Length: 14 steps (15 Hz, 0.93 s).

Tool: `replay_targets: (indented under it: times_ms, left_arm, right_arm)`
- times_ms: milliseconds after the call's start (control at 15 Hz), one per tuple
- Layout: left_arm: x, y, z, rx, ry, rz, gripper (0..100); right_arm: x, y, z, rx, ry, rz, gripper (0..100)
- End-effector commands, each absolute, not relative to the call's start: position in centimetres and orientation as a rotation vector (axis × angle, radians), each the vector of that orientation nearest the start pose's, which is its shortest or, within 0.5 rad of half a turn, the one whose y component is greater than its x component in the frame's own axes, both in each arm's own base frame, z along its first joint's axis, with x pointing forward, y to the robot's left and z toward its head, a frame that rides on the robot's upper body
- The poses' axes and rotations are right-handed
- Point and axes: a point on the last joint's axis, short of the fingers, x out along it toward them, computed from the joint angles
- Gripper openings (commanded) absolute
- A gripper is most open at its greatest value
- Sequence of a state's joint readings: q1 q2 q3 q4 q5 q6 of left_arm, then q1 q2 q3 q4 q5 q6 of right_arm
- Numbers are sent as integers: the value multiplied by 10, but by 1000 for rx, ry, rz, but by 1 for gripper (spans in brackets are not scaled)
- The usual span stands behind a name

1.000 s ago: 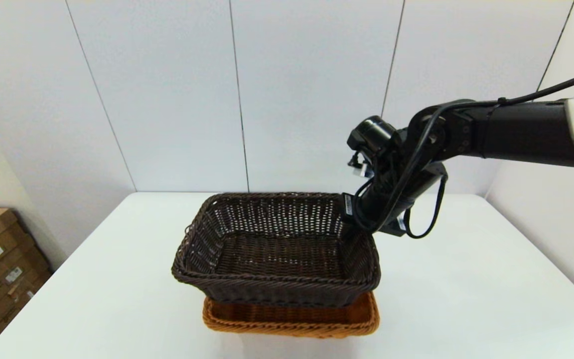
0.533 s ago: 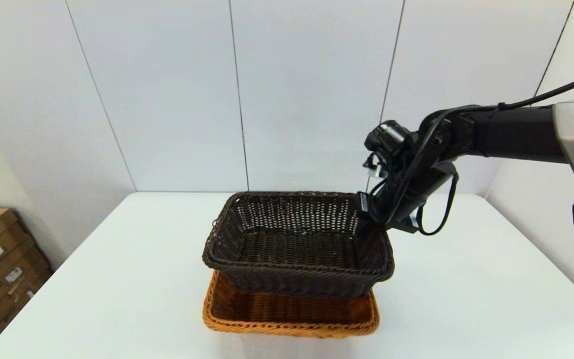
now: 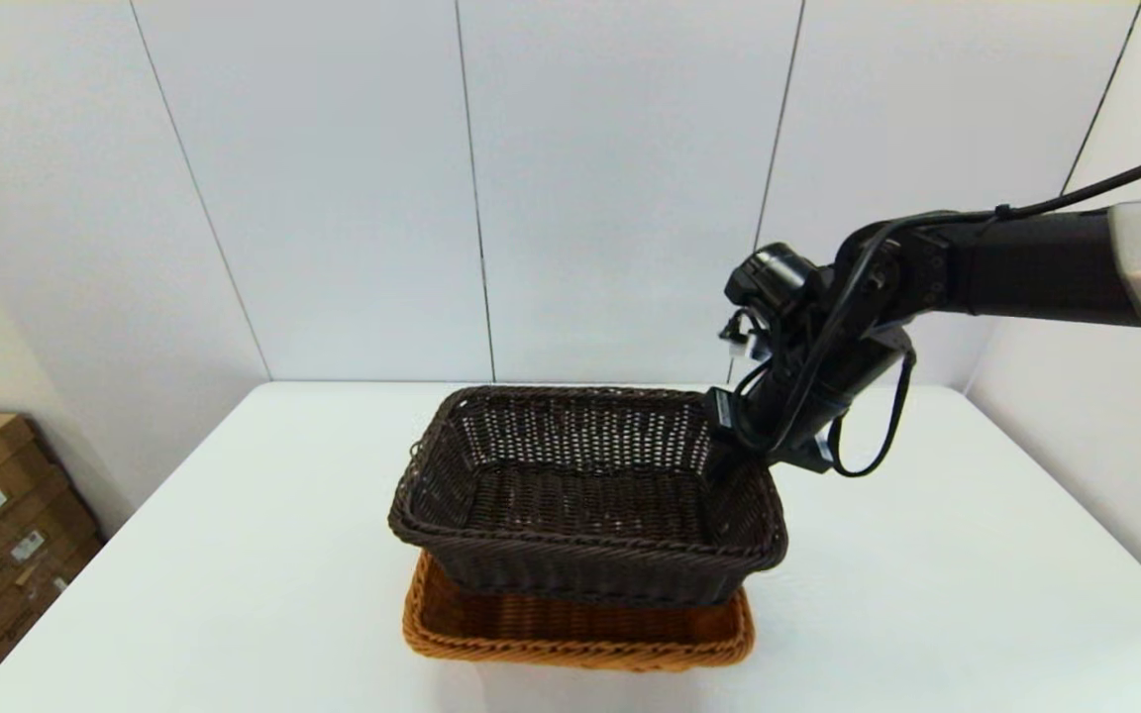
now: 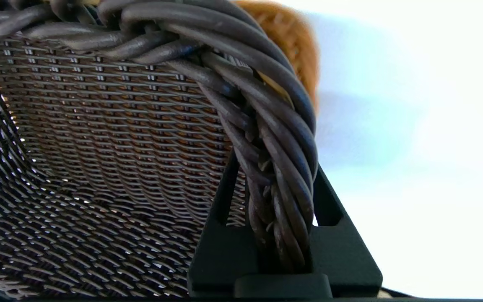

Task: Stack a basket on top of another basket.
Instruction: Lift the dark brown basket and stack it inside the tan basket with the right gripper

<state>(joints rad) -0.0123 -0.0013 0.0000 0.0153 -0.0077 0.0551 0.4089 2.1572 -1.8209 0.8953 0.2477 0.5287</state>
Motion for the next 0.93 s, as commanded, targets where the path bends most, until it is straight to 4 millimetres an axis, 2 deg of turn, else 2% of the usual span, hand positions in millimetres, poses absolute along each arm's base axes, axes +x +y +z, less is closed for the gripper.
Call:
replay_targets:
  times_ms: [67, 933]
  left_arm:
    - [-22, 0, 73, 55, 19, -20, 100]
    - [-22, 0, 73, 55, 19, -20, 100]
  right_arm:
    - [346, 166, 167, 331, 1386, 232, 0]
    - [354, 172, 150, 330, 1416, 218, 0]
